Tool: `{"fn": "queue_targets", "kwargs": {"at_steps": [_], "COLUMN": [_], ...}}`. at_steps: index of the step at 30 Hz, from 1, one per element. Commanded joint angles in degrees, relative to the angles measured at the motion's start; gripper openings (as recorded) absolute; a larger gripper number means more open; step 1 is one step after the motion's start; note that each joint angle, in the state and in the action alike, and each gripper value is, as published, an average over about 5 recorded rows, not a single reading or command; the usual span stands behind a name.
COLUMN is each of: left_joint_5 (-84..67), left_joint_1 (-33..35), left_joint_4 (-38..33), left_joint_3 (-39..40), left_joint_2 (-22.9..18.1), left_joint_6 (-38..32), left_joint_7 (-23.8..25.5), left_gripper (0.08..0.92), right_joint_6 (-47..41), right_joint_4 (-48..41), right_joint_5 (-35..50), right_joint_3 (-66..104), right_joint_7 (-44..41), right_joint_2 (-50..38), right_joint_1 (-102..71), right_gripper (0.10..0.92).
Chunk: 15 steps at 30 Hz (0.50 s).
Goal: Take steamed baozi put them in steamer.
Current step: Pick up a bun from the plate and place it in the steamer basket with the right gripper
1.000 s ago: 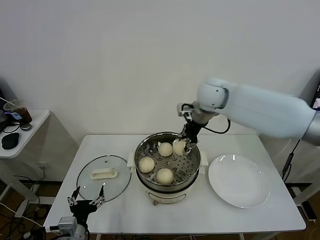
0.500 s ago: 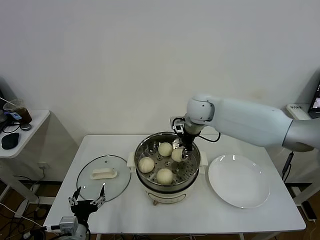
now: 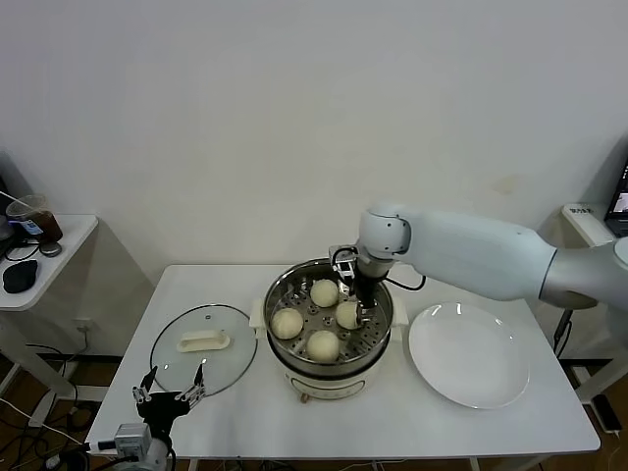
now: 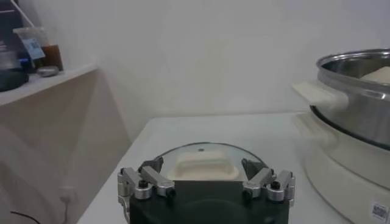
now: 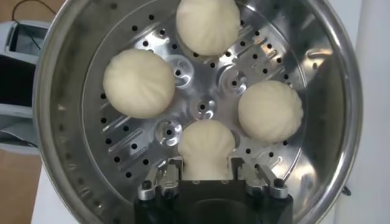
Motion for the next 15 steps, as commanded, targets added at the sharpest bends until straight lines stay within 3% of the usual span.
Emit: {"fn": "queue_targets", "kwargs": {"at_steps": [1,5,10,15], "left_joint_5": [0.1,0.1,-0.1,-2.3], "left_joint_1": [0.1,0.3,0.4,0.3], "left_joint_4": [-0.3,-1.0,-1.5,-1.8], "left_joint_3": [0.1,0.1,-0.2,-1.1], "left_joint_2": [-0.2,-0.5,-0.7,-0.9], "left_joint_6": [0.1,0.3,0.1,-1.5], "left_joint_7": [0.1,0.3,0.5,0.1], "left_gripper": [0.823,0.823,0.823,0.823], "right_joint_6": [0.1,0.4,1.8,1.9], "right_joint_4": [0.6,2.7,4.8,5.0], "right_joint_5": [-1.2,0.0,5.2,15.4], "right_joint_3": [1.6,4.6,15.2,33.3], "right_joint_7": [-0.2,-1.3,-0.5,16.4], "right_joint_2": [-1.8,-5.7,-12.4,-17.4], "right_joint_1": [0.0,2.4,2.2,-4.4], "right_gripper": [0.721,0.807,0.822,0.823]}}
